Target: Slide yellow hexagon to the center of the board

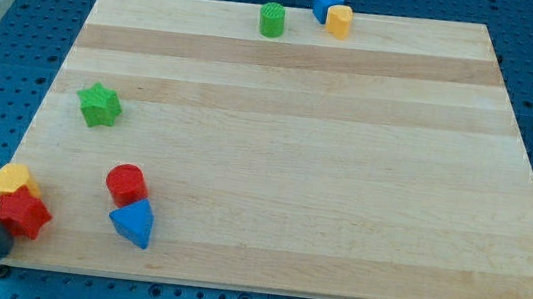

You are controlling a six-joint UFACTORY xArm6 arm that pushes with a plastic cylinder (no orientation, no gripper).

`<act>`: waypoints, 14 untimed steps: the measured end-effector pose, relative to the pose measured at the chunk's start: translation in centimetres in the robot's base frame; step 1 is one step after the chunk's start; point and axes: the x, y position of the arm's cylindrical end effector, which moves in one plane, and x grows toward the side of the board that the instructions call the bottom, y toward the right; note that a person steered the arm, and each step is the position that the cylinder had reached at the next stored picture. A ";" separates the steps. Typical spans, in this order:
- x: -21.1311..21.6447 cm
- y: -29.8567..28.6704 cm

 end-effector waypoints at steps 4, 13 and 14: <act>-5.4 -2.6; -4.5 -2.6; -6.4 -0.2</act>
